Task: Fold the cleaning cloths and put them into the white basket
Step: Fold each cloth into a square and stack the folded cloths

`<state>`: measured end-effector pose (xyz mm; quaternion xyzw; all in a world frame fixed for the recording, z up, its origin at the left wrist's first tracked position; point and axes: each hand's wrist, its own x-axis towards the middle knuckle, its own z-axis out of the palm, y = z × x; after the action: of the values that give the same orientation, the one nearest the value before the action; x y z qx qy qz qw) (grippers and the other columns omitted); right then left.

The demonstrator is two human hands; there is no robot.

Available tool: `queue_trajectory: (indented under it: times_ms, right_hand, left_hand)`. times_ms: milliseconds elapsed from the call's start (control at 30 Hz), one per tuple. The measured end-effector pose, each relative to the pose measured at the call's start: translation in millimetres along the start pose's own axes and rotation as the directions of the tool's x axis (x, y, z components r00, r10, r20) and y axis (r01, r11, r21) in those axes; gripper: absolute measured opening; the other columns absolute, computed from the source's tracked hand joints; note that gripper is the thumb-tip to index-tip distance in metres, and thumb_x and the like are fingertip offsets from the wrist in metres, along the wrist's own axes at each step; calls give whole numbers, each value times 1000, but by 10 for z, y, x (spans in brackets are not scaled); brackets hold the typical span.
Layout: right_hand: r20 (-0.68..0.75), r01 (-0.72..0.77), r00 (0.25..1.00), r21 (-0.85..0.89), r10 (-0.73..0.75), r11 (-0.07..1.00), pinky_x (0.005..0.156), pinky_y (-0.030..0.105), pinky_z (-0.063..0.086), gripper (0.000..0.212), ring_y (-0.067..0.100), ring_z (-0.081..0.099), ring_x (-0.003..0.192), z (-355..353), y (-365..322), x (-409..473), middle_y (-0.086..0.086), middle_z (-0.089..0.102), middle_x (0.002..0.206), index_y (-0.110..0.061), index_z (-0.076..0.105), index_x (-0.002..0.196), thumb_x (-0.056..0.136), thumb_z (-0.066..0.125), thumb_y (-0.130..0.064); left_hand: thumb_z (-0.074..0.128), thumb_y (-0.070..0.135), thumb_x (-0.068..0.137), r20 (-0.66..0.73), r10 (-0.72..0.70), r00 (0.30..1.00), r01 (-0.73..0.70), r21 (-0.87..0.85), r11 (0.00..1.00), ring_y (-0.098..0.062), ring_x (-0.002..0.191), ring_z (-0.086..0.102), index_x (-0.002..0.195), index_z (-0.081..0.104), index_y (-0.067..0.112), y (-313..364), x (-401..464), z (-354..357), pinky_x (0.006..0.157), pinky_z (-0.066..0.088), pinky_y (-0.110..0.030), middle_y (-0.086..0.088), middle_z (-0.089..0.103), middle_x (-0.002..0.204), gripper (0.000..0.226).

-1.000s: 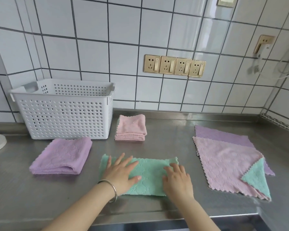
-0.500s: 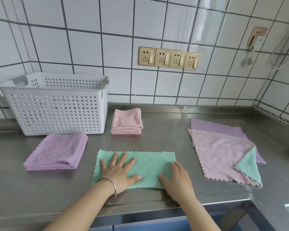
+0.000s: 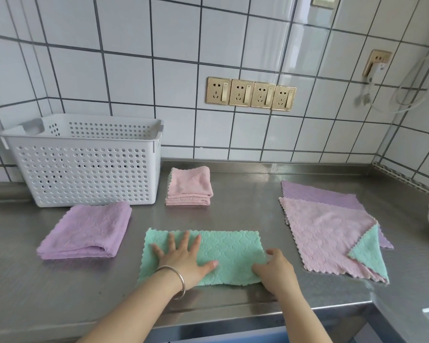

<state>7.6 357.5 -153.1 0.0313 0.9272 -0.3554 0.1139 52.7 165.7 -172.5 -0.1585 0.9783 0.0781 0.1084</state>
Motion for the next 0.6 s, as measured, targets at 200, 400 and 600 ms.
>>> queue_trajectory:
  times_ms: [200,400,600]
  right_hand:
    - [-366,267,890,-68,-273,961,60,29,36,53,27,58,83,233,-128,-91,2,60,110,-21,44,127,78,49,1]
    - [-485,571,637,-223,-599,790,43,19,27,41,25,58,54,438,-346,-193,-1,57,68,-15,57,71,45,75,11]
    - [-463,704,525,-236,-715,670,40,17,21,46,13,43,60,701,-445,-318,-3,51,65,-18,51,67,41,75,11]
  left_hand:
    - [20,65,89,5,327,945,-326,51,944,-15,146,-15,148,2,35,178,1,37,117,-10,-52,11,-8,158,69]
    - [52,30,92,-234,38,971,-205,-748,631,-14,120,54,122,55,24,333,-54,-265,97,37,-19,0,59,131,31]
    - [68,23,77,-287,-240,928,-136,-856,498,-19,74,64,64,56,30,178,-12,-351,81,54,-33,-1,73,85,19]
